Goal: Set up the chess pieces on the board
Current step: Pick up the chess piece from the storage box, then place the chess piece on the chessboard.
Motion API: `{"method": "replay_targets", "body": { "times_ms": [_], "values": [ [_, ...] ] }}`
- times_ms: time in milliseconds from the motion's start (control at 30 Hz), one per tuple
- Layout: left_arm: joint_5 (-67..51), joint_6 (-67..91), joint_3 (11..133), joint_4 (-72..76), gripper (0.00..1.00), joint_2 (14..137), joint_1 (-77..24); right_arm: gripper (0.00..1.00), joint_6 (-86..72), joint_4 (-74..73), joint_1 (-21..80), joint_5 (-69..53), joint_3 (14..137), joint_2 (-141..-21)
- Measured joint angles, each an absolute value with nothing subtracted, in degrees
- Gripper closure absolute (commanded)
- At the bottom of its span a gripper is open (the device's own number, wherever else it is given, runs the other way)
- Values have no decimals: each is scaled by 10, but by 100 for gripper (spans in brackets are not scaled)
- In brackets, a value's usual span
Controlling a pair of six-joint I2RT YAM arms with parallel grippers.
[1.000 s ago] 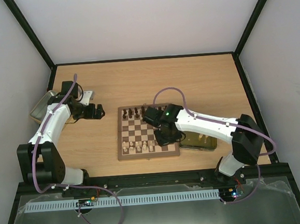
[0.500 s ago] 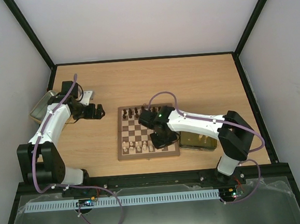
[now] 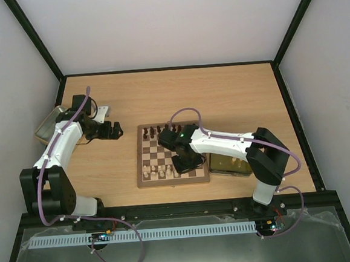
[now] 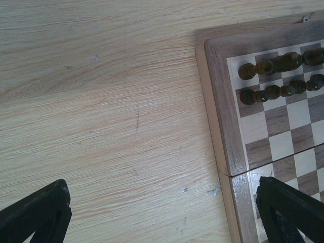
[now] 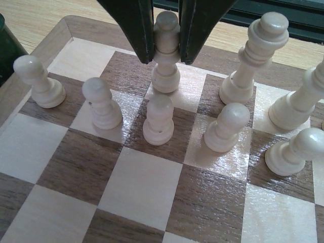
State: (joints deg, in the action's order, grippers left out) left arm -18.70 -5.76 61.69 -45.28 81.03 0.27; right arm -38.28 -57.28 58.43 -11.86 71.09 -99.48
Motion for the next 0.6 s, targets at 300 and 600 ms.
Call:
{"method": "replay_targets", "body": {
  "times_ms": [300, 600],
  "values": [
    [-193, -58, 617, -453, 0, 810, 3, 94, -381, -569, 585, -120, 719, -1005],
    [-195, -58, 616, -453, 0, 810, 3, 88, -376, -569, 586, -122, 725, -1013]
  ]
}}
